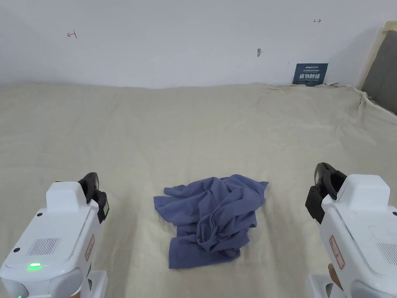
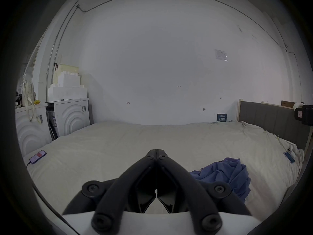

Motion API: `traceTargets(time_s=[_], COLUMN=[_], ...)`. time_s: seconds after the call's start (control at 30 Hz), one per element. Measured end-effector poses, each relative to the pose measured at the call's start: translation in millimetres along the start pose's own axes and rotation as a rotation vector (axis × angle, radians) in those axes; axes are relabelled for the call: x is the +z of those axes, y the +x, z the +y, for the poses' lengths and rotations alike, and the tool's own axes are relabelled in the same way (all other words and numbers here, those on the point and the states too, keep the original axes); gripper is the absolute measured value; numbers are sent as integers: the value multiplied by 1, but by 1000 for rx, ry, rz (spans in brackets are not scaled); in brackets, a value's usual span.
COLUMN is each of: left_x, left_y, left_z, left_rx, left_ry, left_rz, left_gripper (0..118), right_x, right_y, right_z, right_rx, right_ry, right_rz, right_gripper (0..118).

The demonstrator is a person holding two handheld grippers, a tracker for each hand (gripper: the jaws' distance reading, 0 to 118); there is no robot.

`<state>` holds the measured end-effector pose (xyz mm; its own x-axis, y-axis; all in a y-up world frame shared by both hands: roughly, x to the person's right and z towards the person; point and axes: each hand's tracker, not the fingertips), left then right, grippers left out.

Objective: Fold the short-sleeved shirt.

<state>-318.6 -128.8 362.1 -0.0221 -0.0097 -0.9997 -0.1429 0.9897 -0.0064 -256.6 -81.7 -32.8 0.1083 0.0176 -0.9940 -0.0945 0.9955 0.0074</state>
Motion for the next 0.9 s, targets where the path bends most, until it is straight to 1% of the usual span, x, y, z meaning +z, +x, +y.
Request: traceTargets(time_s=[0.33, 0.77, 0.9], left_x=[-1, -9, -18], left_y=[4, 7, 8], left_z=[4, 10, 15], left_rx=[-35, -36, -15], left_ry=[12, 8, -8], left_rz=[-18, -36, -54], left_gripper=[0, 0, 0], right_x=[0, -7, -11], right_y=[-3, -3, -4], right_z=[1, -2, -2], right_rx=[-2, -3, -3], right_ry=[0, -8, -10], right_rz=[7, 14, 15], right_gripper=[0, 0, 0])
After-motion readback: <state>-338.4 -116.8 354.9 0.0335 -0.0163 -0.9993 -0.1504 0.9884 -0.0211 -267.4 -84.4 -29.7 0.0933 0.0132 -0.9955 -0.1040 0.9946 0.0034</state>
